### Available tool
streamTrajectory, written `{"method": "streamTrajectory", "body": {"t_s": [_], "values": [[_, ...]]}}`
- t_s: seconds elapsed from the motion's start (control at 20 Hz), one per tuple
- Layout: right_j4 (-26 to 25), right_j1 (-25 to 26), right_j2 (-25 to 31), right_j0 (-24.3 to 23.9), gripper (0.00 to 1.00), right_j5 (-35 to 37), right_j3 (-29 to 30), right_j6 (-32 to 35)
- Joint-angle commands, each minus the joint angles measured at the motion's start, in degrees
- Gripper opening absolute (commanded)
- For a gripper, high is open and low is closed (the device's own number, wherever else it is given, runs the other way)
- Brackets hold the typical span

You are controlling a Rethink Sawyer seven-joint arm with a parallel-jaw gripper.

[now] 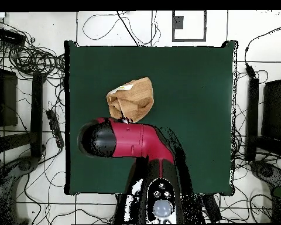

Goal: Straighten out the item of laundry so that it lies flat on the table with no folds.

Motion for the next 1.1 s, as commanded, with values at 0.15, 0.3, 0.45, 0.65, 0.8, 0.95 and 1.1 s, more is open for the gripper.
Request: {"method": "streamTrajectory", "body": {"t_s": [0.15,0.3,0.45,0.65,0.8,0.95,1.1], "values": [[1.5,10.3,3.68,0.6,1.0,2.57,-10.74,9.76],[-0.06,12.76,1.9,1.36,1.0,4.85,-14.67,9.38],[-1.29,14.7,1.7,0.82,1.0,6.11,-16.83,7.38],[-1.87,16.82,1.93,0.19,1.0,4.91,-17.82,6.71],[-1.85,18.37,2.25,-0.43,1.0,4.21,-18.71,6.42],[-1.9,19.24,1.45,-0.06,1.0,3.29,-18.99,7.5],[-1.85,19.25,0.85,0.41,1.0,1.62,-18.43,8.61]]}}
